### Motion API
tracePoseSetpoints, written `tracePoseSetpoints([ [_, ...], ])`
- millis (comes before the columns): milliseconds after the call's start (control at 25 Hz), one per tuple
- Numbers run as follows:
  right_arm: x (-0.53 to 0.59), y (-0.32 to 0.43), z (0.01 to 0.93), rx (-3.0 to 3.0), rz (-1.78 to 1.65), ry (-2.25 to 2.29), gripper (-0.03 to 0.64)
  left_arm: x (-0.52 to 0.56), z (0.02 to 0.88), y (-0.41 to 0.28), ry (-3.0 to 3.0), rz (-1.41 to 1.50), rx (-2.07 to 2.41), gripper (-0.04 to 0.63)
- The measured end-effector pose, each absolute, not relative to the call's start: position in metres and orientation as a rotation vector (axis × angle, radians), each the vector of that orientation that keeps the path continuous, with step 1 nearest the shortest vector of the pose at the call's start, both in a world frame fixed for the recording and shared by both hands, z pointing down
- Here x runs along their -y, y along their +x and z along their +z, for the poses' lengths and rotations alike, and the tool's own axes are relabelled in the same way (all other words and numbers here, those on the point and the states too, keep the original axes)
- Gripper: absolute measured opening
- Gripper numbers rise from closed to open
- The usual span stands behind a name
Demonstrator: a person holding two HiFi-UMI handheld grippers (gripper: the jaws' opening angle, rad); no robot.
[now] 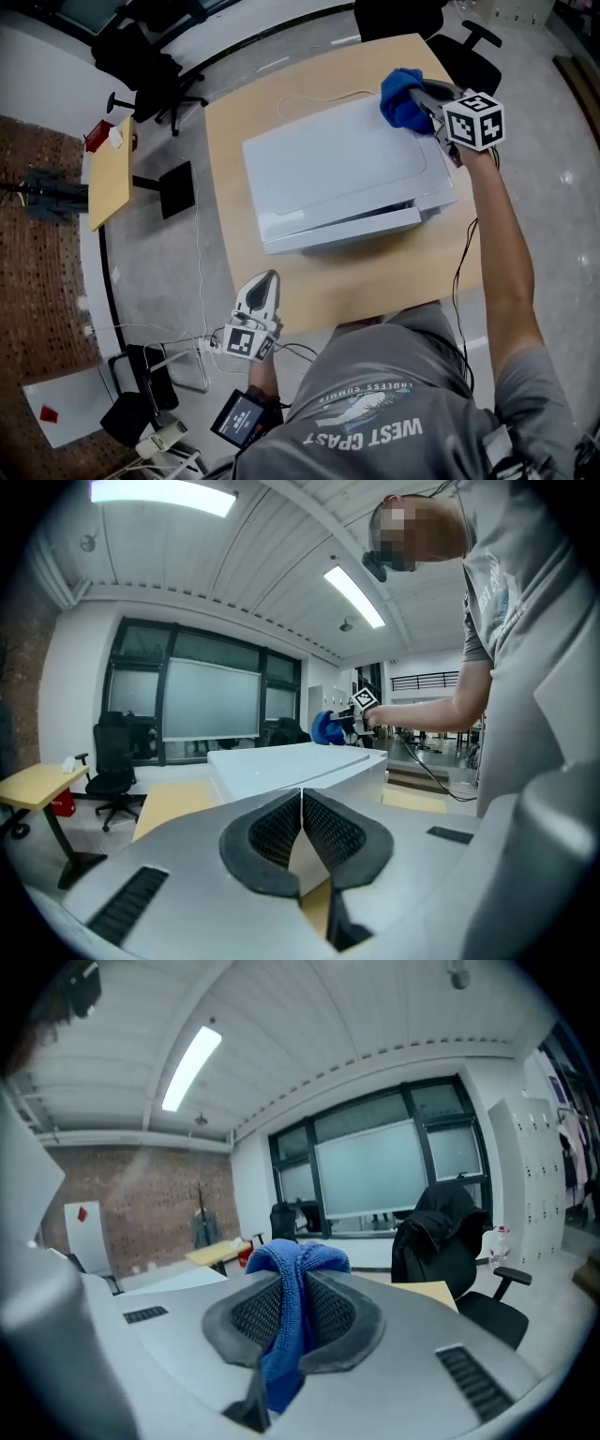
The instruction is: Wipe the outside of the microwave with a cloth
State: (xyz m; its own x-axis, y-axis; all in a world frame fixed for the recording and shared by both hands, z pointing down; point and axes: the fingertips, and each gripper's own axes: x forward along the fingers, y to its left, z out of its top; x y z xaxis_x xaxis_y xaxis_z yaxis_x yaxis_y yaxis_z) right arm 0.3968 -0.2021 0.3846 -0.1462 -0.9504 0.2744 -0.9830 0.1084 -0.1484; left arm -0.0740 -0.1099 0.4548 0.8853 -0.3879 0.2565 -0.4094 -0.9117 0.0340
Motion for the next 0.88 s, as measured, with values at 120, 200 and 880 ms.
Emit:
tracePoseSetpoints([
  [120, 0.164, 0.439, 0.365, 2.440, 0.391, 2.069, 0.051, 0.101, 0.455, -0.052, 2.961, 0.448, 0.652, 0.023],
  [200, 0.145, 0.466, 0.366, 2.559, 0.415, 2.100, 0.051, 0.097, 0.459, -0.037, 2.932, 0.486, 0.717, 0.023],
  [880, 0.140, 0.489, 0.559, 2.973, 1.185, 1.775, 0.051, 0.044, 0.507, 0.056, 2.546, 0.543, 1.177, 0.023],
])
